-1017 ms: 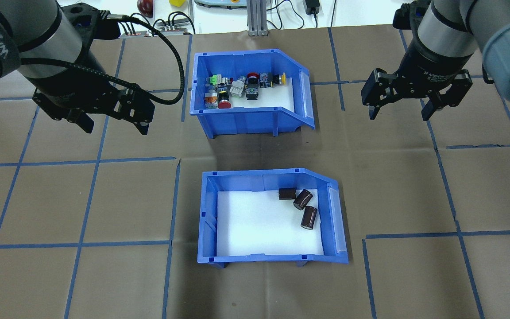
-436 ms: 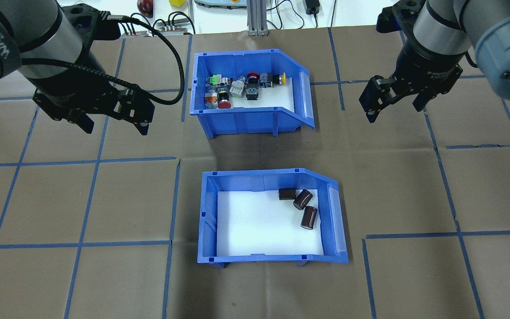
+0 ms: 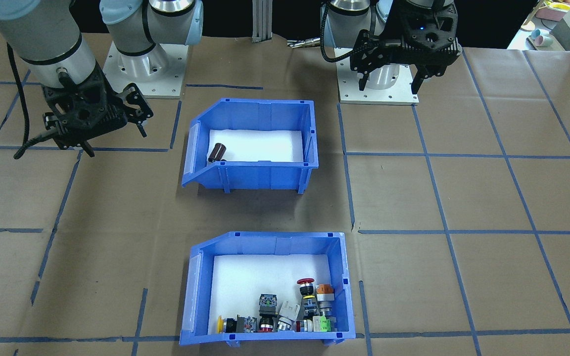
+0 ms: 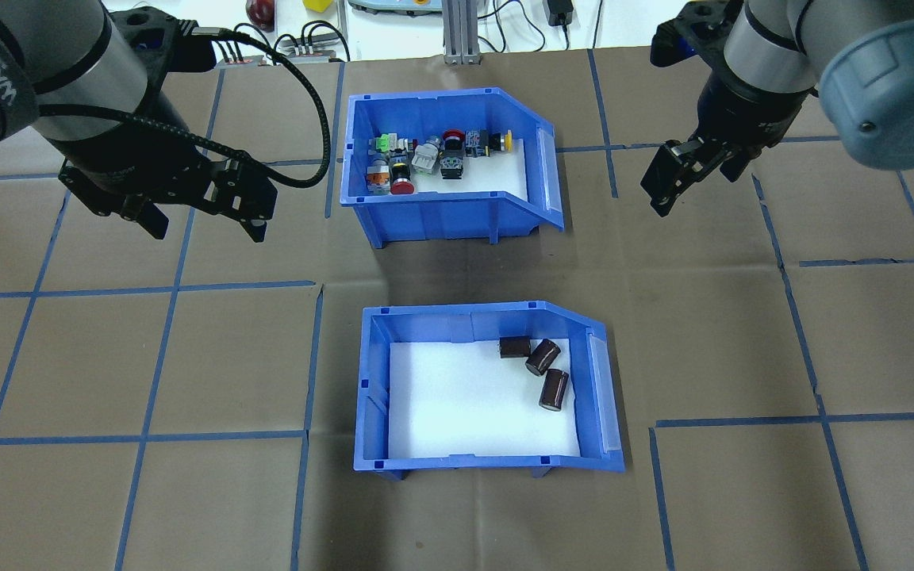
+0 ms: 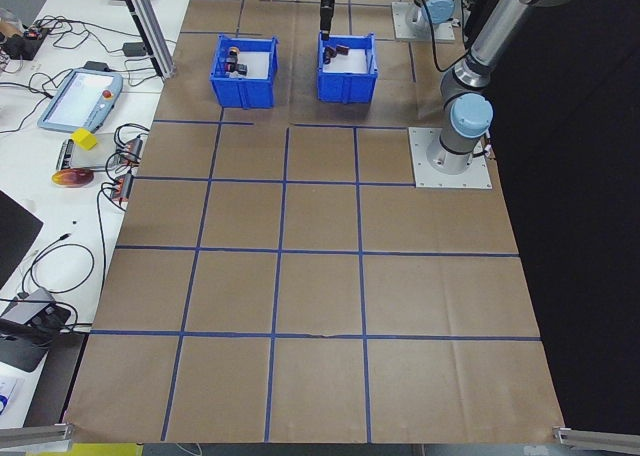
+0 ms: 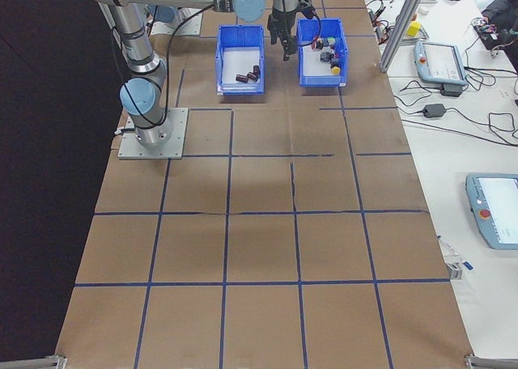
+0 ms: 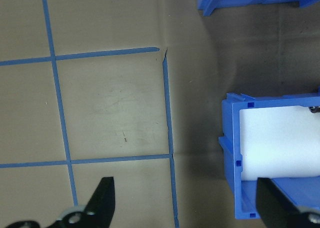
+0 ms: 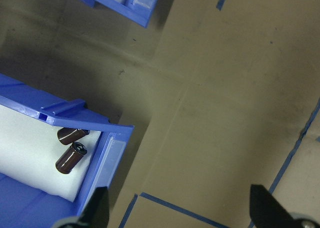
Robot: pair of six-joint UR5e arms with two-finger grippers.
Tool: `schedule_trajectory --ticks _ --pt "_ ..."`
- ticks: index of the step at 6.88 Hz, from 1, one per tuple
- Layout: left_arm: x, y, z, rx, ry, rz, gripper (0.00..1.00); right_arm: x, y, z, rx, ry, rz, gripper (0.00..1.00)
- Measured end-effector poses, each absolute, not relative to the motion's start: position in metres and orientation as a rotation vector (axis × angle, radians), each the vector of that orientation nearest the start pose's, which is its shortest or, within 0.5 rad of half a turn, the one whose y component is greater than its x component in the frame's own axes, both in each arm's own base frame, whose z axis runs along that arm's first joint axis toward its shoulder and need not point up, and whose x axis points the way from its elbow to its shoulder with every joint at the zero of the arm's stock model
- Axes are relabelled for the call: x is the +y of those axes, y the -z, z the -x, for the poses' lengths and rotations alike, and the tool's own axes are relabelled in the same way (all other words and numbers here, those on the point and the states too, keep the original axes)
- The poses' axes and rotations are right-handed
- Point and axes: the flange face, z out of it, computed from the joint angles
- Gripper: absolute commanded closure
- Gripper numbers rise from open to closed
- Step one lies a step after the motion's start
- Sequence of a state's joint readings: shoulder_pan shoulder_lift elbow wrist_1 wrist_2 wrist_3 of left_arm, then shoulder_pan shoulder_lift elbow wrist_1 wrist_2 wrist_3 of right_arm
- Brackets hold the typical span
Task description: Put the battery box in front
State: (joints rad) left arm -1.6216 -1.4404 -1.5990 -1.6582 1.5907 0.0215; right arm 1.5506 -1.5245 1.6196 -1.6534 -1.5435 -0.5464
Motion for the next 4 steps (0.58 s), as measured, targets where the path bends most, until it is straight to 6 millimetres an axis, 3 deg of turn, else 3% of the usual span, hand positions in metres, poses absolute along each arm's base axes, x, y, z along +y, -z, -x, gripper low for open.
schedule_trajectory --ticks 2,4 --pt "-0.431 -0.523 0.153 3.119 0.022 -0.112 0.01 -0.529 -0.440 -0.129 2.939 0.002 1.021 0.00" --pt "-0.444 -0.508 0.152 3.131 0.061 -0.019 0.01 -0.552 -0.434 -0.162 2.835 0.040 1.306 0.00"
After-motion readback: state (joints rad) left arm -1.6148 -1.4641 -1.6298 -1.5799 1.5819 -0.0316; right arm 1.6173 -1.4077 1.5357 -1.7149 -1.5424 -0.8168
